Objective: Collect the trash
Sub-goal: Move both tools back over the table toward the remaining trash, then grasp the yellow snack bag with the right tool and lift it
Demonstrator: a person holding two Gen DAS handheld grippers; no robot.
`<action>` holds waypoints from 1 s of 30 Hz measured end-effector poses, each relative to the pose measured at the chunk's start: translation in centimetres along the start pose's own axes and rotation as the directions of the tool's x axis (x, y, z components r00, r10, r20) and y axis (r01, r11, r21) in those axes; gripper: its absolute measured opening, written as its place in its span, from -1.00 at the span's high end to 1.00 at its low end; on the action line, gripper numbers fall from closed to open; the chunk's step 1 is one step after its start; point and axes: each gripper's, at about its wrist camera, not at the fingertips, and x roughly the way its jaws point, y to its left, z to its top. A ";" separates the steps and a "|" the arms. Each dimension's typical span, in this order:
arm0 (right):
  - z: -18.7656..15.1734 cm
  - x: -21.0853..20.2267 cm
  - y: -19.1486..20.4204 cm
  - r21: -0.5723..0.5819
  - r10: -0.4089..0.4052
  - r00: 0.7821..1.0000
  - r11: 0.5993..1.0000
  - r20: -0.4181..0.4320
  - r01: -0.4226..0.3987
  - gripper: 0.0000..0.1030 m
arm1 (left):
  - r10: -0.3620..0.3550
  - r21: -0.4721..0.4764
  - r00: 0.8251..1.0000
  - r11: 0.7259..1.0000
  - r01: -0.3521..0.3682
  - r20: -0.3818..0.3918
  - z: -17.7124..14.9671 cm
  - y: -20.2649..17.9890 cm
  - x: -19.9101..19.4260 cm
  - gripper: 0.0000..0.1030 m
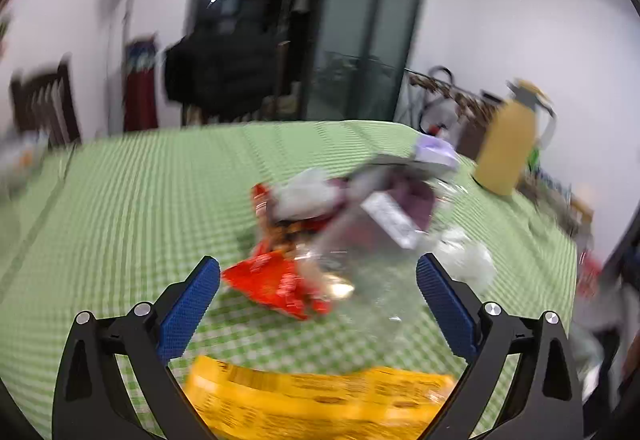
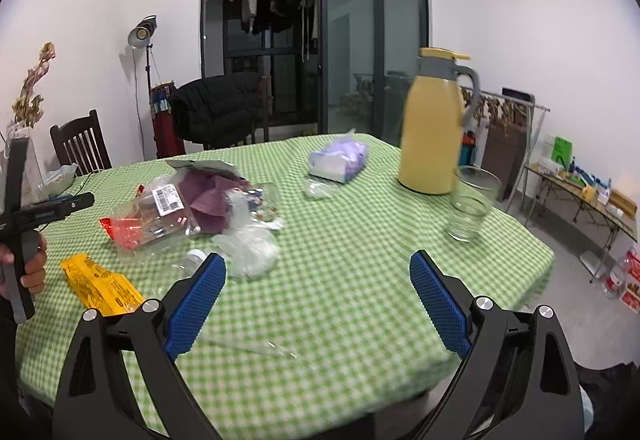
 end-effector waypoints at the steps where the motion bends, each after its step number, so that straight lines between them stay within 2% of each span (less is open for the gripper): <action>1: -0.2 0.7 1.1 -0.016 0.001 1.000 1.000 -0.007 -0.001 -0.74 | 0.011 -0.061 1.000 0.998 -0.011 -0.008 -0.2 1.6 0.6 -0.85; 3: -0.4 1.9 2.9 -0.046 0.045 0.998 0.998 -0.037 -0.046 -0.74 | 0.033 -0.131 0.998 0.991 -0.040 -0.049 -0.4 3.5 1.7 -0.85; 8: -2.1 4.0 8.8 -0.117 0.199 0.974 0.970 -0.103 -0.211 -0.74 | 0.151 -0.098 0.982 0.982 -0.162 -0.114 -0.7 4.6 3.1 -0.85; 10: -3.2 4.4 11.9 -0.178 0.246 0.960 0.947 -0.136 -0.268 -0.74 | 0.179 -0.114 0.968 0.973 -0.201 -0.176 -0.8 5.5 4.4 -0.85; 12: -4.7 4.9 14.8 -0.244 0.295 0.938 0.910 -0.184 -0.334 -0.74 | 0.189 -0.135 0.962 0.967 -0.217 -0.198 -0.9 6.3 4.5 -0.85; 15: -6.8 6.6 18.4 -0.354 0.269 0.923 0.865 -0.274 -0.357 -0.74 | 0.192 -0.165 0.960 0.960 -0.226 -0.203 -1.0 7.2 4.0 -0.85; 17: -7.6 7.2 19.8 -0.378 0.265 0.918 0.850 -0.294 -0.367 -0.73 | 0.195 -0.194 0.960 0.953 -0.235 -0.201 -1.0 7.7 3.5 -0.85; 18: -8.0 7.6 20.4 -0.398 0.259 0.915 0.839 -0.309 -0.372 -0.66 | 0.198 -0.200 0.960 0.951 -0.238 -0.200 -1.1 7.9 3.4 -0.85; 19: -8.2 7.9 20.9 -0.418 0.250 0.913 0.828 -0.321 -0.373 -0.41 | 0.200 -0.207 0.960 0.948 -0.240 -0.198 -1.1 8.1 3.4 -0.85; 21: -8.0 8.2 21.0 -0.420 0.260 0.908 0.820 -0.330 -0.388 -0.12 | 0.201 -0.224 0.960 0.944 -0.242 -0.193 -1.0 8.3 3.1 -0.85; 23: -7.9 8.5 21.1 -0.411 0.271 0.897 0.816 -0.349 -0.406 0.31 | 0.200 -0.235 0.962 0.942 -0.241 -0.184 -0.7 8.3 3.0 -0.85; 24: -7.8 8.5 21.2 -0.426 0.262 0.899 0.810 -0.350 -0.402 0.38 | 0.204 -0.236 0.963 0.941 -0.242 -0.174 -0.6 8.2 2.8 -0.85; 25: -7.7 8.3 21.3 -0.442 0.260 0.904 0.804 -0.340 -0.398 0.58 | 0.212 -0.237 0.964 0.940 -0.247 -0.163 -0.5 8.3 2.6 -0.85; 28: -6.4 7.9 21.1 -0.443 0.282 0.914 0.808 -0.291 -0.390 0.82 | 0.261 -0.267 0.960 0.922 -0.280 -0.105 0.0 9.0 1.3 -0.85; 30: -4.7 7.9 20.4 -0.401 0.306 0.918 0.830 -0.253 -0.388 0.87 | 0.309 -0.337 0.949 0.889 -0.310 -0.059 0.3 10.3 0.0 -0.85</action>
